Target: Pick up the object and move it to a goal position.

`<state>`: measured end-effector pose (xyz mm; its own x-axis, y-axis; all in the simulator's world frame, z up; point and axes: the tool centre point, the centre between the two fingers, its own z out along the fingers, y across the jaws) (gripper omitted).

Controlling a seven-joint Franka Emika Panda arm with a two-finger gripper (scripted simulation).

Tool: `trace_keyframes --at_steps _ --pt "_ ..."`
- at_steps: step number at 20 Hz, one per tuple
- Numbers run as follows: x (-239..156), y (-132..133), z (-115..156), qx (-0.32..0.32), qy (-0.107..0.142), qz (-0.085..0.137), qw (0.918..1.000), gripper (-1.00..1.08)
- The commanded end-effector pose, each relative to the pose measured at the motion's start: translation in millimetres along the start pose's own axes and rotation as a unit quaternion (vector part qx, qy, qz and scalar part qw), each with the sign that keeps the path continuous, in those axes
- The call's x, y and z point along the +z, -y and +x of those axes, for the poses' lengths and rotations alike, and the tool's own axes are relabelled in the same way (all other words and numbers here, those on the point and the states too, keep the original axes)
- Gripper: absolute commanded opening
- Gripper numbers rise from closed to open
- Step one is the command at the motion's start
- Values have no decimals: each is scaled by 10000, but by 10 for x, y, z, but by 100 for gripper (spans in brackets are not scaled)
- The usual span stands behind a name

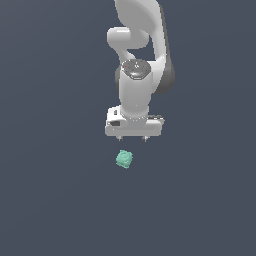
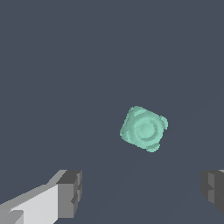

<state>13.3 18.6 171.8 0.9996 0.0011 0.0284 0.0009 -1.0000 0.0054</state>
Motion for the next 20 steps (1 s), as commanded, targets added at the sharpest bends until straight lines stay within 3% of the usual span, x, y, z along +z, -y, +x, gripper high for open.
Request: trace_keyframes --at_steps 1,12,20 --pt "75 -30 21 184 17 8 9998 100" --pt "601 -250 152 1485 111 17 9889 100" --pt "813 -342 187 1985 142 -1 9800 100"
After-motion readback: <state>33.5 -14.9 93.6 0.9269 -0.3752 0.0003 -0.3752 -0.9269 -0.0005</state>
